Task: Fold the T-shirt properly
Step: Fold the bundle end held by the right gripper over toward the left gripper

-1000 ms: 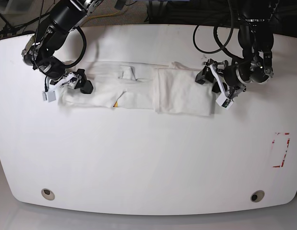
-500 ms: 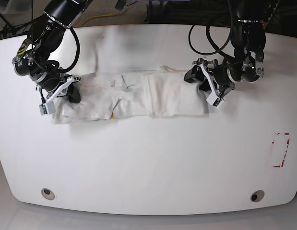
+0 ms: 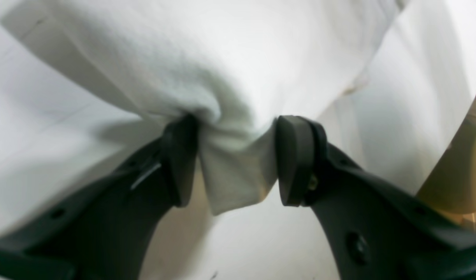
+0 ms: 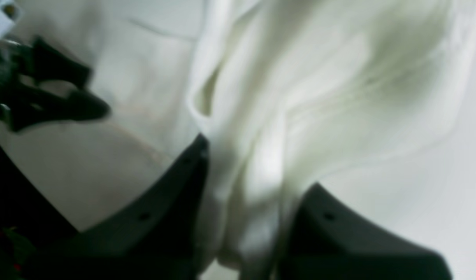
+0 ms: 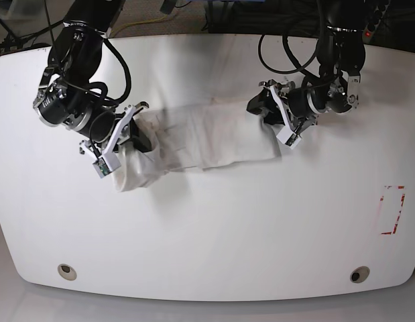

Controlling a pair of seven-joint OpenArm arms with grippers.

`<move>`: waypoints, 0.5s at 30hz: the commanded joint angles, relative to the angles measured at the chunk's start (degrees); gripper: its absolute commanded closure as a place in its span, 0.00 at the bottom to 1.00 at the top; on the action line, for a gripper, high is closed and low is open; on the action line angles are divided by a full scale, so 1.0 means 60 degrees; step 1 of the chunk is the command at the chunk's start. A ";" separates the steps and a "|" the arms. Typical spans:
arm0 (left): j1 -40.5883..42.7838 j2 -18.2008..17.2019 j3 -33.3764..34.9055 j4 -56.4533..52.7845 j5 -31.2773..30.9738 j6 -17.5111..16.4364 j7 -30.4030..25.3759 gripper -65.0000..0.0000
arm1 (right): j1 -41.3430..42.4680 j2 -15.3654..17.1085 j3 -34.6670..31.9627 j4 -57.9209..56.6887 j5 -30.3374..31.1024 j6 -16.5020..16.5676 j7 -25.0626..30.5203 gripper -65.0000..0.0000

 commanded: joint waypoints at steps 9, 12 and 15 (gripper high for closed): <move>-0.0041 0.0033 0.0020 0.0047 0.0131 -0.0003 0.0268 0.53 | 0.0760 -0.1260 -0.1097 -0.1146 -0.0156 0.0028 0.0535 1.00; -0.0055 0.0033 0.0020 0.0047 0.0131 -0.0003 0.0268 0.53 | 0.0789 -0.1377 -0.1463 -0.1468 -0.0244 0.0028 0.0945 1.00; -0.0055 0.0033 0.0020 0.0047 0.0131 -0.0032 0.0268 0.53 | 0.0863 -0.1392 -0.1888 -0.1952 -0.0244 0.0013 0.1238 1.00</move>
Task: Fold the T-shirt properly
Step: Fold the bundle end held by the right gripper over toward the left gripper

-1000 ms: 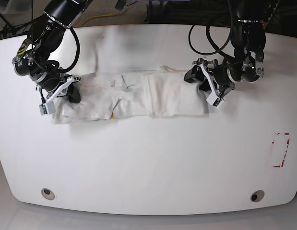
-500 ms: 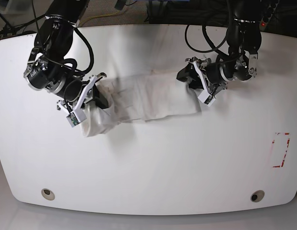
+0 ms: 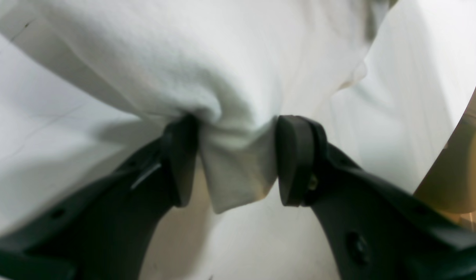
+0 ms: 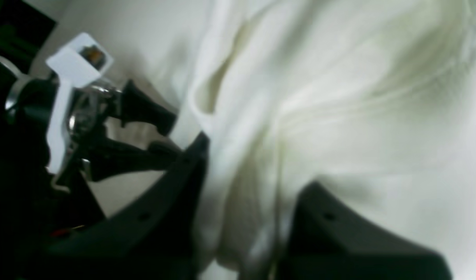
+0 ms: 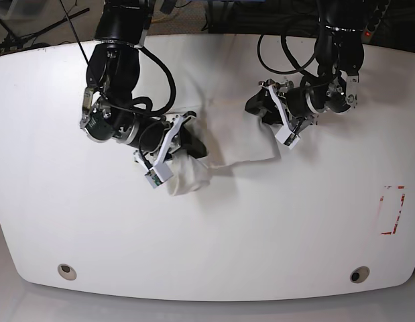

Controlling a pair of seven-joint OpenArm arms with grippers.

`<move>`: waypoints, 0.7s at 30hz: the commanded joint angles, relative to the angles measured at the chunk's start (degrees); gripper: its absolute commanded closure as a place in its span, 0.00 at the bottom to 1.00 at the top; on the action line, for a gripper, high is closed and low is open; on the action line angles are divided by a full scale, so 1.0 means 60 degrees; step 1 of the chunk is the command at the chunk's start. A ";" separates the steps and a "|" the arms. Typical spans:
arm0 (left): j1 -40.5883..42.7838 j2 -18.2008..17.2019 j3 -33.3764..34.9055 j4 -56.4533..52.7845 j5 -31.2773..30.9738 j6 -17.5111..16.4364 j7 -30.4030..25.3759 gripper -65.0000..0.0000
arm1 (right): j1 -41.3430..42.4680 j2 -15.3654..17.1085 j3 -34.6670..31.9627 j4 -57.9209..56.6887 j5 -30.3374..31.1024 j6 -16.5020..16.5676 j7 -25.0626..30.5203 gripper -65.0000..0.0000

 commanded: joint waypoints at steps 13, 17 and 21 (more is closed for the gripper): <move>-0.0063 -0.0036 0.0006 0.0124 0.0051 -0.0025 0.0261 0.53 | 0.0353 -0.0201 -0.1304 -0.1526 0.0193 -0.0174 0.1332 0.50; -0.0063 -0.0036 -0.0038 0.0139 0.0036 -0.0025 0.0261 0.53 | 0.0353 -0.0055 -0.1920 -0.1189 0.0193 -0.1170 0.1302 0.06; -0.0063 -0.0036 -0.0375 0.0505 -0.0081 -0.0040 -0.0047 0.54 | 0.0251 0.0414 -0.2828 -0.0017 0.0267 -0.1873 0.1332 0.00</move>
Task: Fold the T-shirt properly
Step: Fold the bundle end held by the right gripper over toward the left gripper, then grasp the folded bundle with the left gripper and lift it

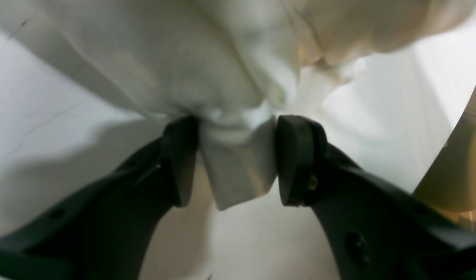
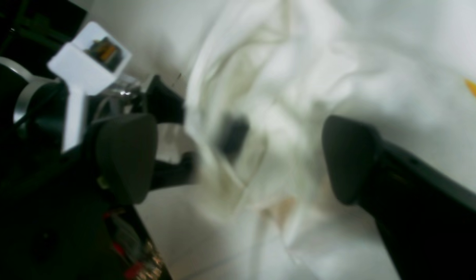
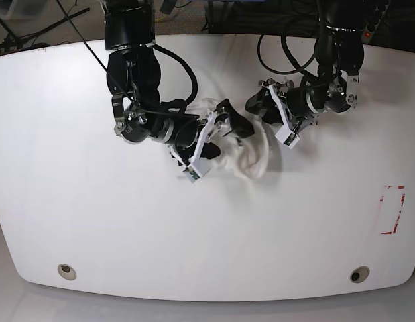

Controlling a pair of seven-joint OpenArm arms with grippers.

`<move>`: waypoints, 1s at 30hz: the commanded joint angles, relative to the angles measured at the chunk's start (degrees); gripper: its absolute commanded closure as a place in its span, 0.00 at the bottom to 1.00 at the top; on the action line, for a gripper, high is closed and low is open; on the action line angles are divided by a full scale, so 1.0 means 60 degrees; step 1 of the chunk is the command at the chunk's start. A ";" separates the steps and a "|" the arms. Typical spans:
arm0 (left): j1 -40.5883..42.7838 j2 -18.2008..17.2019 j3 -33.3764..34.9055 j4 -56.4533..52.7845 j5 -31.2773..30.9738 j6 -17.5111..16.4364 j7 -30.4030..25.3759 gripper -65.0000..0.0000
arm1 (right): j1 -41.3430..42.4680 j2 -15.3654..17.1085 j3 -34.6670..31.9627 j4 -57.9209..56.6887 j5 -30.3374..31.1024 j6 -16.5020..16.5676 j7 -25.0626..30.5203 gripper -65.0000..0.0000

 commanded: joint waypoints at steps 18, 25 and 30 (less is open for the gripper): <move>0.0622 -0.2395 -0.3152 0.3198 -0.1715 -0.0003 -0.0369 0.54 | -0.0756 0.0834 0.1772 0.1576 0.0314 0.0362 0.0374 0.16; -0.0271 -0.2497 -0.1878 0.3491 -0.1701 -0.0003 -0.0369 0.53 | -0.0170 0.1200 0.1991 -0.0050 0.0299 0.0362 0.1678 0.38; -0.1004 -0.2424 -0.0281 0.3476 -0.1349 0.0011 -0.0383 0.54 | 0.0563 0.1478 0.1918 -0.1472 0.0299 0.0362 0.2352 0.57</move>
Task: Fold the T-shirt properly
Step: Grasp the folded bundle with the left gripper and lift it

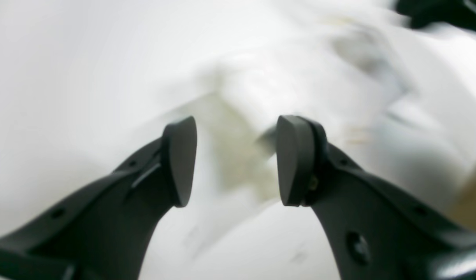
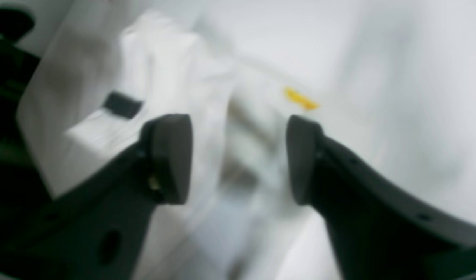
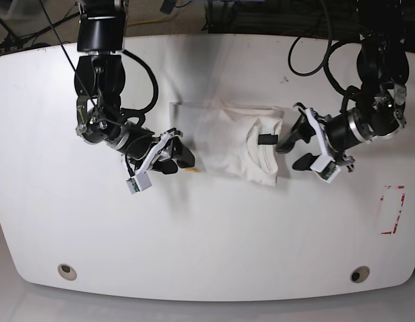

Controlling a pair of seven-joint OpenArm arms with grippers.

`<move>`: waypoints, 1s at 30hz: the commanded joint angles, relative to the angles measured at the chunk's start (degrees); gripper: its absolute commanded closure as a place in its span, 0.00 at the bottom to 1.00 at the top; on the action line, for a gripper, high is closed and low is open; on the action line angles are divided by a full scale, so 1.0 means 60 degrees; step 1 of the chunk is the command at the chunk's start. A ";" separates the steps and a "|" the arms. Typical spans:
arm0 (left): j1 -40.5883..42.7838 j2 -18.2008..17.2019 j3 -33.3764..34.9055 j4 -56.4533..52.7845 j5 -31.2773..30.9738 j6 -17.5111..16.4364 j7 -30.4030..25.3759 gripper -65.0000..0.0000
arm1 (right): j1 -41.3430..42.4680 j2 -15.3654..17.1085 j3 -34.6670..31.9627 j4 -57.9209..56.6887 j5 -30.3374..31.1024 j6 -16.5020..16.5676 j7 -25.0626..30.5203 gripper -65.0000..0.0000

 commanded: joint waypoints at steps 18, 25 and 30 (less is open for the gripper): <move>0.0204 0.2178 0.2109 -0.1319 0.3401 0.0008 -0.0241 0.54 | 0.1612 0.1163 -0.2050 -0.3801 0.0164 -0.0010 0.2766 0.64; -0.0060 0.1372 0.2109 -0.2257 0.3401 -0.0007 -0.0447 0.54 | 0.1113 0.1647 -0.2753 -0.4035 0.0164 -0.0025 0.3514 0.64; -0.0734 0.0845 0.2182 -0.3165 0.3416 -0.0007 -0.1018 0.54 | 0.0439 0.2101 -0.3061 -0.3156 0.0164 -0.0025 0.3543 0.64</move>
